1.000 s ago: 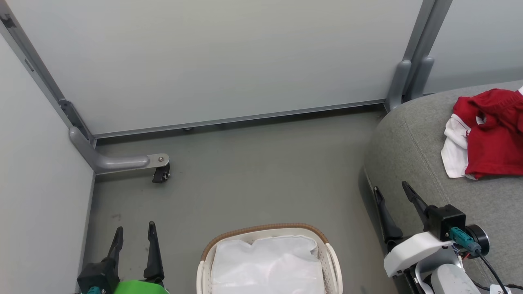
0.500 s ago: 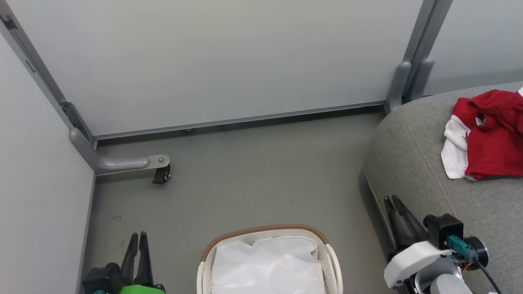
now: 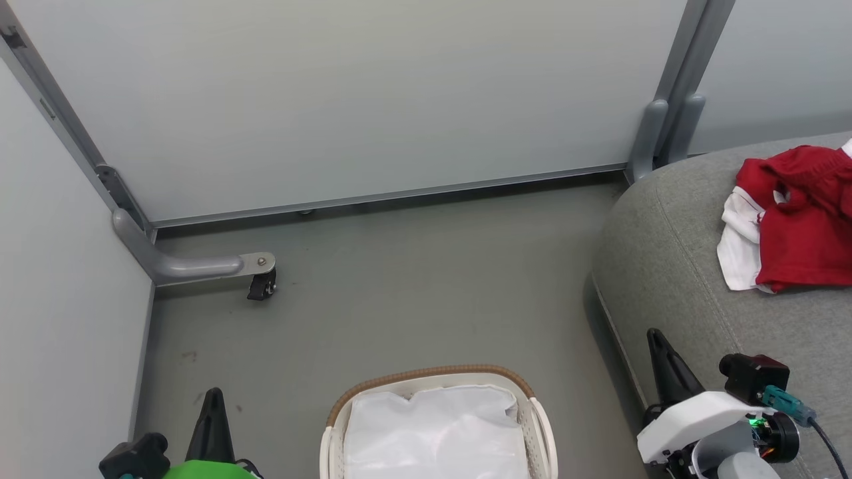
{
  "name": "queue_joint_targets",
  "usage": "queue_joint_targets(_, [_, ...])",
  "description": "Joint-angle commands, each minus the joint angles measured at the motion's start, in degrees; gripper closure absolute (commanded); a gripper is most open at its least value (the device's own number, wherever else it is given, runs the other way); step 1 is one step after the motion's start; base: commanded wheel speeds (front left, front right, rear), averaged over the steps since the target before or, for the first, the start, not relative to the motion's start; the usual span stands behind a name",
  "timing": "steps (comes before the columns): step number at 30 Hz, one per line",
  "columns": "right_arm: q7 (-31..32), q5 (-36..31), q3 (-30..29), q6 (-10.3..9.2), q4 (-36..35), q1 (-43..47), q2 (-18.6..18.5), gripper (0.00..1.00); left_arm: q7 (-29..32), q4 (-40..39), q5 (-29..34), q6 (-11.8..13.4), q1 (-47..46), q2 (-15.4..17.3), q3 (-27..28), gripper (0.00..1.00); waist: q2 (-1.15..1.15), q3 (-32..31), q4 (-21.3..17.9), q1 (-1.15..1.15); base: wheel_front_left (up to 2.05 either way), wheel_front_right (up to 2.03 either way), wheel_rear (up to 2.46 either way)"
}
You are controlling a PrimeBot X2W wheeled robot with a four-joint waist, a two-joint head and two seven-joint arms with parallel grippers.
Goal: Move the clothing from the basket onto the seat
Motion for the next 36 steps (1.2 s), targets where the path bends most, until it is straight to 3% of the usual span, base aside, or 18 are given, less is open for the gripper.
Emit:
queue_joint_targets(1, [0.5,2.5,-0.4,-0.01,-1.3,-0.9,-0.2,1.0,0.6,-1.1,-2.3,-0.4,-1.8,0.1,0.4,1.0,0.0,0.0,0.0,0.0,0.0,0.0,0.0])
queue_joint_targets(36, [8.2,32.9,-3.6,-0.02,-4.4,-0.9,-0.5,1.0,8.3,-2.6,-30.0,-2.2,-5.5,0.2,4.1,1.0,0.0,0.1,-0.5,0.0,0.0,0.0,0.0])
